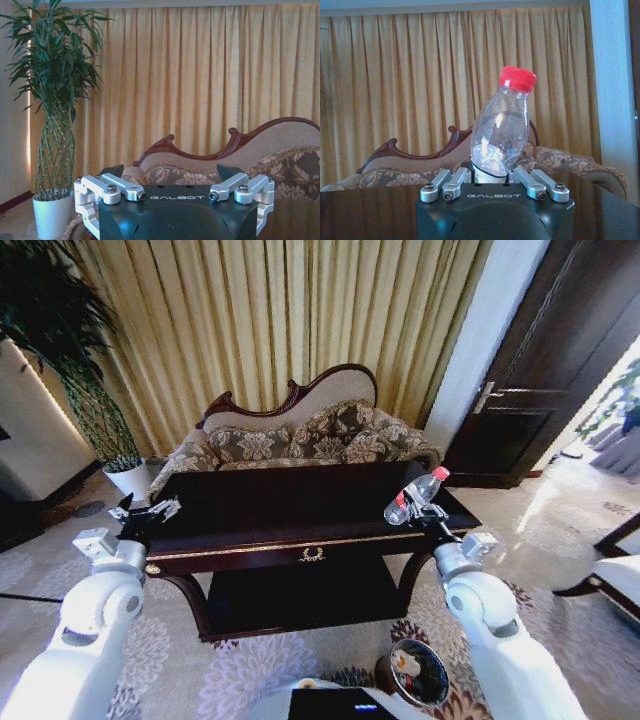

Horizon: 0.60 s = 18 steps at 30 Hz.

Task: Move to the front of the table and place the trash on the table into the trash bin.

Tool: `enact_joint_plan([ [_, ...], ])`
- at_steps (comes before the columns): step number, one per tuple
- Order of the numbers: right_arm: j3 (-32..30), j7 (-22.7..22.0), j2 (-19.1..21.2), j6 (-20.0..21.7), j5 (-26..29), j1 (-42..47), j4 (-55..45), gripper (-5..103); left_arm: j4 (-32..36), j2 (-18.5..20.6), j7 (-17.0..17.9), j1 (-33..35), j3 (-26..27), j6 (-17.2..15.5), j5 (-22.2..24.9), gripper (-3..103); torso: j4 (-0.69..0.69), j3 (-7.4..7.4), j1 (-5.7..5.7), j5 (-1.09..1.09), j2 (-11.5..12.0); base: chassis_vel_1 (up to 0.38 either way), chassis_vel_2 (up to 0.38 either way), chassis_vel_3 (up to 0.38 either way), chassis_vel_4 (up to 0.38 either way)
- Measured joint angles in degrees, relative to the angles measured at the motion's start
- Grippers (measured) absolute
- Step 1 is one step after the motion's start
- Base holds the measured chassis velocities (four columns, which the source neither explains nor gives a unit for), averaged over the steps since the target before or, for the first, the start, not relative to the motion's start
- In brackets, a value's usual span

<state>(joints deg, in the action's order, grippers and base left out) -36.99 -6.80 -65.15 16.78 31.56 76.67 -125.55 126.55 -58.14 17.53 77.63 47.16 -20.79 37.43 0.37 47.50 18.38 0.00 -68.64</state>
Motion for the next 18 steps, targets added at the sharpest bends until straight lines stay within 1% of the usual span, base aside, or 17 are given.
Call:
enact_joint_plan([
  [10, 0.1, 0.0, -0.1, 0.0, 0.0, 0.0, -0.1, 28, 0.5, 0.0, -0.4, -0.3, -0.2, 0.4, -0.1, 100, 0.00, -0.02, -0.03, 0.00, 0.0, 0.183, -0.156, -0.189, 0.176],
  [18, -0.8, 0.0, -0.6, -0.2, 0.0, 0.6, 0.0, 28, 0.9, -0.6, -0.5, -0.3, -1.7, 1.0, -1.2, 100, 0.00, -0.01, -0.03, 0.00, 0.0, 0.181, -0.178, -0.164, 0.166],
])
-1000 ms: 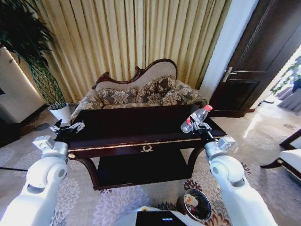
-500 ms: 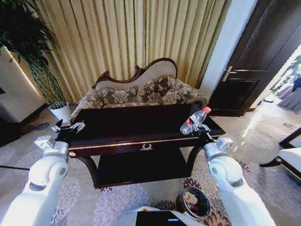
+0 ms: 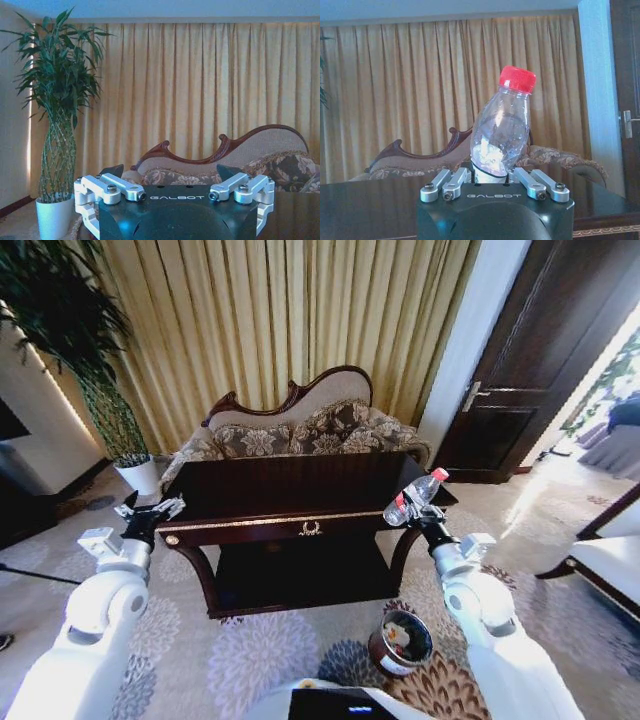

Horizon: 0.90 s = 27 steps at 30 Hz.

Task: Move to the front of the table and place the trash on the table into the trash bin.

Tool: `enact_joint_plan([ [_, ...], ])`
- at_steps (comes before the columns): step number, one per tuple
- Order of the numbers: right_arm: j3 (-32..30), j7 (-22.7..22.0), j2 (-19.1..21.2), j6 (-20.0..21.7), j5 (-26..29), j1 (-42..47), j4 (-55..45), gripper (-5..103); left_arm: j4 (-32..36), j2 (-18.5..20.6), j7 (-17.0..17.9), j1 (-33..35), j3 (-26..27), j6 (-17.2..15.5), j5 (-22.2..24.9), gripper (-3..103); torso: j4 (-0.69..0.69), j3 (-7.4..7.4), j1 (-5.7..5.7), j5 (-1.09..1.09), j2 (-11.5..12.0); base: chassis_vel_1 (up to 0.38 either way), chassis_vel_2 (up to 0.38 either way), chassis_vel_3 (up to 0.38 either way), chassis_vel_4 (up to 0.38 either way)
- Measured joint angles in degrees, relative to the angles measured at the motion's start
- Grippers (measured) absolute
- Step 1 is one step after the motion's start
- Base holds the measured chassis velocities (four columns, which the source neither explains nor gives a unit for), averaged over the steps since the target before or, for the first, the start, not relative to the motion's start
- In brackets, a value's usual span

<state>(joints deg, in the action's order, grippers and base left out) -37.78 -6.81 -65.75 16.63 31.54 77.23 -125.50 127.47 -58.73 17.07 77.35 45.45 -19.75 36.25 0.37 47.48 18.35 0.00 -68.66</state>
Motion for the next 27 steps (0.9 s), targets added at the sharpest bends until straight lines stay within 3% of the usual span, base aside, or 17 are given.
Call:
enact_joint_plan([
  [27, 1.3, 0.0, -2.4, -1.3, -5.8, 1.6, 4.3, 28, -0.3, -1.6, -0.5, 0.0, -1.0, 1.4, -0.9, 100, 0.00, 0.00, 0.01, -0.01, 0.0, 0.079, -0.081, -0.075, 0.079],
])
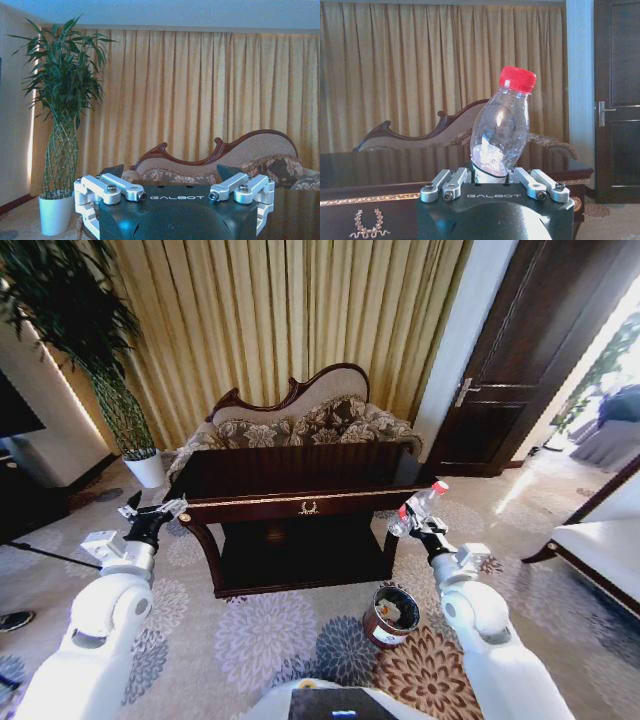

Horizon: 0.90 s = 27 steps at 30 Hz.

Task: Move to the front of the table and place the trash on the table into the trash bin.

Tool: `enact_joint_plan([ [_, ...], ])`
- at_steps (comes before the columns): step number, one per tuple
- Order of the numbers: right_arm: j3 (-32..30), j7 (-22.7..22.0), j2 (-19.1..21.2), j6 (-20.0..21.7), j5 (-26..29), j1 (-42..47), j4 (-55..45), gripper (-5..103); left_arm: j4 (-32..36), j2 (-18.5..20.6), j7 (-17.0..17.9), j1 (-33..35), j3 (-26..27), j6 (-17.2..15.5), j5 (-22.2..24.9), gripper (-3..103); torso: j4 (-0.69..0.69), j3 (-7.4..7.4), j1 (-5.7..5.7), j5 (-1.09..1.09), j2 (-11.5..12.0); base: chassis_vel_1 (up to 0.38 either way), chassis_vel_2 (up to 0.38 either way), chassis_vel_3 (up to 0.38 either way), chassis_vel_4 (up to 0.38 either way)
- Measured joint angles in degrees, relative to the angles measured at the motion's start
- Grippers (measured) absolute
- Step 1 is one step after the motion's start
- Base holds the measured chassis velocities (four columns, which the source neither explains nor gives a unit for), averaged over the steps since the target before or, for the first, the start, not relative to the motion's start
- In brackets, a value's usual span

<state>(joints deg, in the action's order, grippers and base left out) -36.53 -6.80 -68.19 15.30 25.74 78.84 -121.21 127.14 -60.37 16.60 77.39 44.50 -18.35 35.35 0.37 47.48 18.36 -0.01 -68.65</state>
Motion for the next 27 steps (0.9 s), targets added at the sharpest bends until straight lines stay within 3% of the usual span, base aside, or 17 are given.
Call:
enact_joint_plan([
  [6, 0.3, 0.0, -1.1, -0.9, -2.3, -0.6, 7.1, 28, -1.0, -0.1, -0.4, 0.1, 0.1, 0.5, -0.4, 100, 0.00, 0.01, 0.03, -0.01, 0.0, 0.000, 0.000, 0.000, 0.000],
  [8, 0.4, 0.0, -2.4, -1.4, -3.6, -1.1, 15.2, 28, -1.0, -0.4, -0.5, 0.3, 0.3, 0.6, -0.4, 100, 0.00, 0.01, 0.03, 0.01, 0.0, 0.000, 0.000, 0.000, 0.000],
  [16, 1.3, 0.0, -4.4, -4.1, -6.4, -3.8, 31.1, 28, 0.0, -1.0, -0.5, 0.4, 0.6, 0.6, -0.4, 100, 0.01, 0.01, 0.02, 0.02, 0.0, 0.000, 0.000, 0.000, 0.000],
  [18, 2.1, 0.0, -5.8, -6.5, -6.7, -6.1, 39.3, 28, 0.2, -1.2, -0.5, 0.6, 0.7, 0.6, -0.4, 100, 0.01, 0.01, 0.02, 0.02, 0.0, 0.000, 0.000, 0.000, 0.000],
  [27, 3.3, 0.0, -8.7, -14.0, -8.2, -15.2, 55.9, 28, 1.7, -1.5, -0.5, 1.5, 0.7, 0.5, -0.7, 100, 0.00, 0.01, 0.02, 0.02, 0.0, 0.000, 0.000, 0.000, 0.000],
])
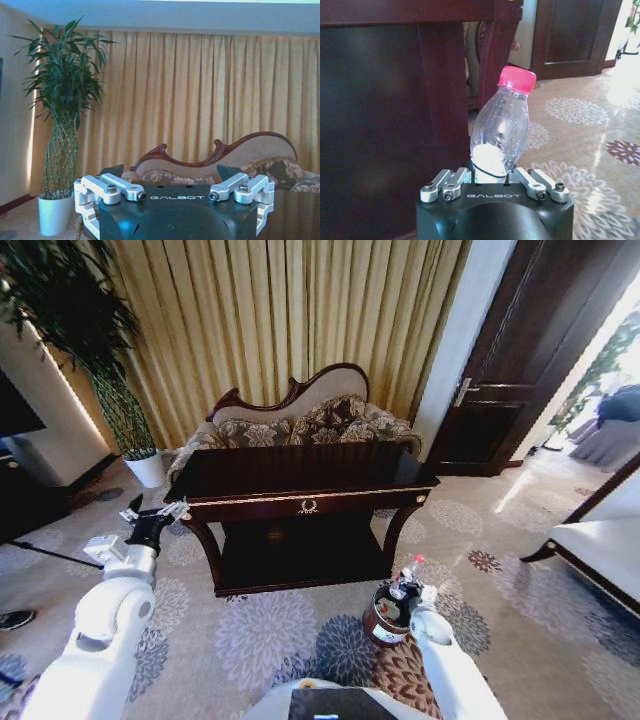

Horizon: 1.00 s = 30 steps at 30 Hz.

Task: Move to the front of the table and place the trash on the table into the trash bin.

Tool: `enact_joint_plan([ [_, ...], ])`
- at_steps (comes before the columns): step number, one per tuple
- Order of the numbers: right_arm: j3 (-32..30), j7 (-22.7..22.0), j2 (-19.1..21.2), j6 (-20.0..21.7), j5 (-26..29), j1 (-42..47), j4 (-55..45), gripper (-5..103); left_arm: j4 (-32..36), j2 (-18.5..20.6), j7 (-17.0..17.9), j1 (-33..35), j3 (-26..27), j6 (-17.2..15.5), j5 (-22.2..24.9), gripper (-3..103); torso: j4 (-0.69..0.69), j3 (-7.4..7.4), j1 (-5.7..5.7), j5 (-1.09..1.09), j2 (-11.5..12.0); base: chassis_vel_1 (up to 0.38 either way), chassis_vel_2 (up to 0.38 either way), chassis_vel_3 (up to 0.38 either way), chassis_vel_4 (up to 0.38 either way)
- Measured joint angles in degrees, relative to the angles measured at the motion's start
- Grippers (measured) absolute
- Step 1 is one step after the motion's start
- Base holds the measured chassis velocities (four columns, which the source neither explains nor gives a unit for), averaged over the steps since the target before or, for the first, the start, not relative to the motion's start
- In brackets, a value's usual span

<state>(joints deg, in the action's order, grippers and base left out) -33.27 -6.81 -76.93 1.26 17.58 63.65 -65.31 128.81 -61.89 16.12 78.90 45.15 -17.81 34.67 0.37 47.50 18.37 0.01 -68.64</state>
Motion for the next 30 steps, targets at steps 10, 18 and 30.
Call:
enact_joint_plan([
  [10, -1.2, 0.0, -1.9, -2.3, -5.9, -10.2, 15.0, 28, 0.8, 0.8, 0.1, -0.3, 0.6, -0.1, 0.2, 100, -0.02, 0.00, 0.00, -0.02, 0.0, 0.000, 0.000, 0.000, 0.000],
  [18, -2.3, 0.0, 1.3, -4.0, -11.8, -10.1, 21.3, 28, 1.1, 0.6, -0.1, 0.9, 2.0, -0.1, 0.8, 100, 0.01, -0.01, -0.01, -0.02, 0.0, 0.000, 0.000, 0.000, 0.000],
  [30, -2.4, 0.0, 0.6, -4.4, -10.7, -8.3, 20.5, 28, 2.1, -0.8, -0.1, 0.7, 0.1, 0.1, -1.1, 100, 0.00, -0.01, -0.01, -0.01, 0.0, 0.000, 0.000, 0.000, 0.000],
])
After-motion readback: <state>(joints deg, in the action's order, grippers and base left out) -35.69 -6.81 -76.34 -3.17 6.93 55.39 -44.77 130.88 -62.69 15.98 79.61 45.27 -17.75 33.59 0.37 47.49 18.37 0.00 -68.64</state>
